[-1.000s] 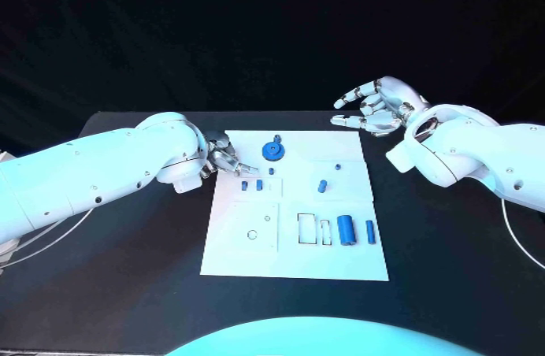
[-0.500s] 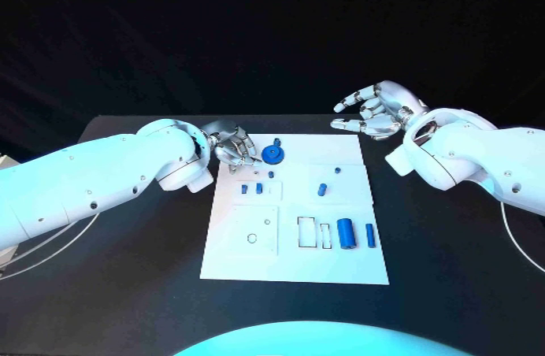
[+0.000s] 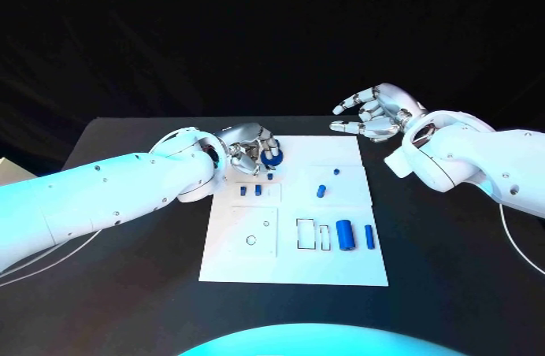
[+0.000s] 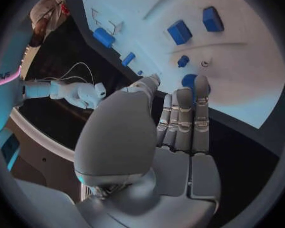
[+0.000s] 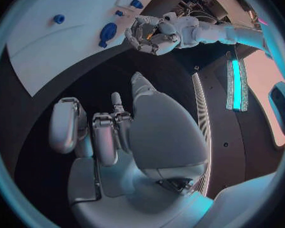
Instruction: Assemble the parts on the task board
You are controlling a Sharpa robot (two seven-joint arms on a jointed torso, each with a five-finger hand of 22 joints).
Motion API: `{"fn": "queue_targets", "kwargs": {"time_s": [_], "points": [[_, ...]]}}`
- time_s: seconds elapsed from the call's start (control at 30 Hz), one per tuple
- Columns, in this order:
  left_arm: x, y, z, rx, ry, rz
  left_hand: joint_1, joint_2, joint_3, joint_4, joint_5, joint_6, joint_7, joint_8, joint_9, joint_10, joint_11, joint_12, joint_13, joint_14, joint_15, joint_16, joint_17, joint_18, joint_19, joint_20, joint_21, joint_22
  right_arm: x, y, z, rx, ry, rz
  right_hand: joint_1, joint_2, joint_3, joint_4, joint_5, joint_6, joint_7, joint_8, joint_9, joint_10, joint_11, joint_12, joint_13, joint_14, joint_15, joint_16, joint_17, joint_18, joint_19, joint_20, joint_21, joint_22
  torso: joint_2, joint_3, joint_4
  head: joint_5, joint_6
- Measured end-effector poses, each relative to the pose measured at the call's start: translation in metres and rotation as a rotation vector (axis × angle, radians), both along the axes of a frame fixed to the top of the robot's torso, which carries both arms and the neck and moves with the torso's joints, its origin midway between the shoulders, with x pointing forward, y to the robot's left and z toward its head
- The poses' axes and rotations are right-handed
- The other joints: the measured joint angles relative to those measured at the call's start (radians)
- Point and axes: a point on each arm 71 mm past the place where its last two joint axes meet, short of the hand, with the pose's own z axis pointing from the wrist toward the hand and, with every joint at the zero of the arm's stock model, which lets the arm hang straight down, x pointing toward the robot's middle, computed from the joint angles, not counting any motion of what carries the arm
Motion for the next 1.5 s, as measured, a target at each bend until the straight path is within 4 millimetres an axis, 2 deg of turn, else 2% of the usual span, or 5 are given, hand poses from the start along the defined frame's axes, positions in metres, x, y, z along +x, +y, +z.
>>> {"fn": "queue_targets", "kwargs": {"time_s": [0.27,0.6,0.87,1.13,1.5], "points": [[0.001,-0.01,-0.003,0.093,-0.039,-0.045,-0.007,-0.007,0.007,-0.001,0.0,0.04,-0.001,-0.015,-0.055,0.026,-0.007,0.0,-0.037,0.1,-0.005,0.111,0.091,0.0,0.02,-0.006,0.042,0.028,0.0,0.001,0.0,0.001,0.0,0.002,0.0,0.0,0.0,0.0,0.0,0.0,0.0,0.0,0.0,0.0,0.0,0.0,0.0,0.0,0.0,0.0,0.0,0.0,0.0,0.0,0.0,0.0,0.001,0.0002,0.0001,-0.002,-0.004],[0.002,-0.013,-0.01,0.192,-0.009,-0.055,-0.011,-0.011,0.013,-0.001,0.0,0.059,-0.006,-0.023,-0.075,0.036,-0.011,0.0,-0.05,0.12,-0.009,0.142,0.113,0.0,0.02,-0.005,0.056,0.039,-0.001,0.001,0.0,0.001,0.001,0.003,0.0,0.0,0.0,0.0,0.0,-0.003,0.003,0.004,0.0,0.0,0.0,0.0,0.0,0.0,0.0,0.0,0.0,0.0,0.0,0.0,0.0,0.001,0.001,0.0004,0.0003,-0.005,-0.011],[0.004,-0.015,-0.013,0.232,0.009,-0.051,-0.004,-0.017,0.056,-0.012,0.0,0.092,-0.013,-0.031,-0.101,0.07,-0.02,0.015,-0.061,0.163,-0.017,0.194,0.161,0.0,0.053,-0.013,0.113,0.096,-0.001,0.002,0.0,0.001,0.001,0.004,0.0,0.0,0.0,0.0,0.0,-0.003,0.003,0.004,0.0,0.0,0.0,0.0,0.0,0.0,0.0,0.0,0.0,0.0,0.0,0.0,0.0,0.001,0.0,0.0004,0.0009,-0.007,-0.013],[0.008,-0.015,-0.015,0.254,0.013,-0.036,0.022,-0.008,0.137,-0.043,0.0,0.125,-0.015,-0.042,-0.127,0.097,-0.028,0.02,-0.076,0.182,-0.025,0.223,0.181,0.0,0.072,-0.018,0.168,0.154,-0.001,0.002,0.0,0.002,0.0,0.005,0.0,0.0,0.0,0.0,0.0,-0.003,0.003,0.004,0.0,0.0,0.0,0.0,0.0,0.0,0.0,0.0,0.0,0.0,0.0,0.0,0.0,0.001,-0.001,0.0004,0.0004,-0.009,-0.013],[0.009,-0.017,-0.016,0.259,0.02,-0.035,0.019,-0.013,0.186,-0.068,-0.004,0.135,-0.013,-0.054,-0.143,0.102,-0.023,0.018,-0.093,0.196,-0.025,0.238,0.186,0.0,0.082,-0.018,0.203,0.191,0.0,0.003,0.0,0.002,0.0,0.007,0.0,0.0,0.0,0.0,0.0,-0.003,0.003,0.004,0.0,0.0,0.0,0.0,0.0,0.0,0.0,0.0,0.0,0.0,0.0,0.0,0.0,0.0,-0.001,0.0011,0.0012,-0.01,-0.014]]}}
